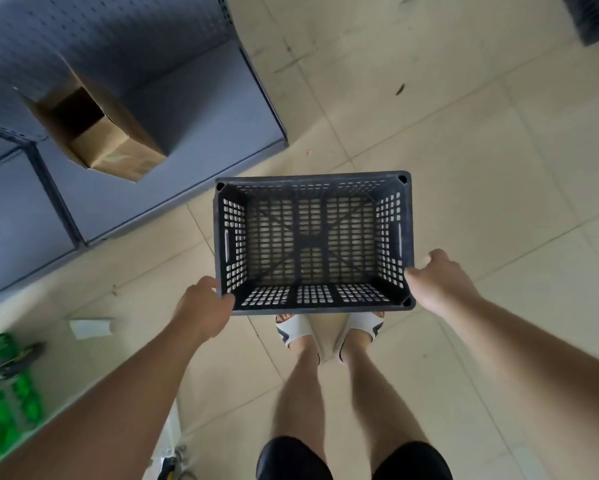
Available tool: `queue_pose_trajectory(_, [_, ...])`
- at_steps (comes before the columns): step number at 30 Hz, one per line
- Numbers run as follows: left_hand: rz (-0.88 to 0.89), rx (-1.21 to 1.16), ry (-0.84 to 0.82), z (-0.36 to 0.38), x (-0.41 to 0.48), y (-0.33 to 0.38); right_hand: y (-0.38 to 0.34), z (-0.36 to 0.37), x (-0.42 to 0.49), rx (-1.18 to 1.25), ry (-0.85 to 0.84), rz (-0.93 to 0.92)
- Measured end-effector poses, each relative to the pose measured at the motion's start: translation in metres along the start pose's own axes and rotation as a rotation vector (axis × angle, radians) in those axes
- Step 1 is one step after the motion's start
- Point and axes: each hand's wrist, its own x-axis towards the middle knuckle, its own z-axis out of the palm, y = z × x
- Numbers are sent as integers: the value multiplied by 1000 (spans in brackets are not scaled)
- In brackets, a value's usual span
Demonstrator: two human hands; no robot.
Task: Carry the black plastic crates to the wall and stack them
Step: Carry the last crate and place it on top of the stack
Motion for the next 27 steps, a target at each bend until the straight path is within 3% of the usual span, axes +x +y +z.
queue_pose_trajectory(6, [-5,-35,76,26,83,4,3,57,75,36,19,10])
queue_pose_trajectory(14, [-94,-56,181,51,178,-2,8,101,166,64,173,21])
queue_pose_trajectory(18, [-134,-390,124,73,206,1,14,112,197,167,167,17])
queue_pose_trajectory(21, [-148,-616,140,80,218,-2,19,118,214,377,138,21])
queue_pose_trajectory(24, [-159,-722,142,83,219,-1,25,120,223,548,137,43])
queue_pose_trajectory(27, [-147,-738,151,82,214,2,25,117,226,534,125,17])
